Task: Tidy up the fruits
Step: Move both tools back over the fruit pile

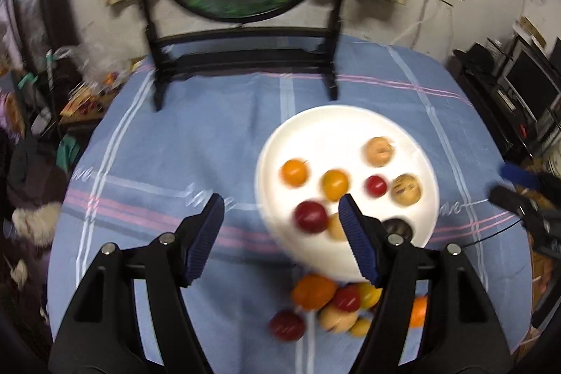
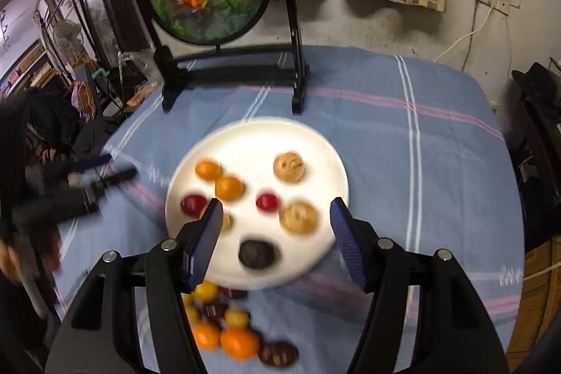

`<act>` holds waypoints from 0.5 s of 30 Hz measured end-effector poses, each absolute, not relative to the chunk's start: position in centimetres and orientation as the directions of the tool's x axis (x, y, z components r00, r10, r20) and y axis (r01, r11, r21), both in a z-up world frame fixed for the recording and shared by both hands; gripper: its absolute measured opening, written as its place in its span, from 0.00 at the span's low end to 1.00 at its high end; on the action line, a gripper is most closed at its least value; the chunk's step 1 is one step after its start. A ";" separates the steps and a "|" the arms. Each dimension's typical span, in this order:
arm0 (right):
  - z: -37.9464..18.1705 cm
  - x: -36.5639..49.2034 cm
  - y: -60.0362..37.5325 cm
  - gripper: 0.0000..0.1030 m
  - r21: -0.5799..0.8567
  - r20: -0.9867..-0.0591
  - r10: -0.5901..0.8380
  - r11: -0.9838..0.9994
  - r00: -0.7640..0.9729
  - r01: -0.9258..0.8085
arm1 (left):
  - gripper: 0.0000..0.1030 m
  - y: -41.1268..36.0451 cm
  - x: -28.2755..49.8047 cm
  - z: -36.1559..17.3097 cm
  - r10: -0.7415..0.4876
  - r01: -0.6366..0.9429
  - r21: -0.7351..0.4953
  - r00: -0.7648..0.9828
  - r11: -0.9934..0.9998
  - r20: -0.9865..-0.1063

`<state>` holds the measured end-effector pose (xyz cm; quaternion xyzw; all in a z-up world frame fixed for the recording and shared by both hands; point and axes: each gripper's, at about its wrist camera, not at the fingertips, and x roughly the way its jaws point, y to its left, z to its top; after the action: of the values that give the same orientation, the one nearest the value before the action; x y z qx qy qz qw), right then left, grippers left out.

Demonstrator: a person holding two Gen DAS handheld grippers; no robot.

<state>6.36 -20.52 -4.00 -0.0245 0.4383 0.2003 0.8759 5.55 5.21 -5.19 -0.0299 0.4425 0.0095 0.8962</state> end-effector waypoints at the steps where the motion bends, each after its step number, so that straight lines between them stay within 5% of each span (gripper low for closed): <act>1: -4.5 5.4 -20.9 0.62 0.133 -0.780 0.329 0.918 0.532 -0.373 | 0.68 5.8 4.8 -5.5 0.000 -0.056 -0.042 0.603 0.998 -0.798; 15: -12.7 -5.2 -23.7 0.62 0.213 -0.880 0.306 0.938 0.364 -0.274 | 0.68 3.8 -2.9 -15.2 -0.021 0.108 0.032 0.457 0.994 -0.889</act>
<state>-5.18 -23.69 -12.71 0.0148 0.5359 0.1757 0.8257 -2.94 3.78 -15.17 0.0418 0.5195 -0.0380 0.8526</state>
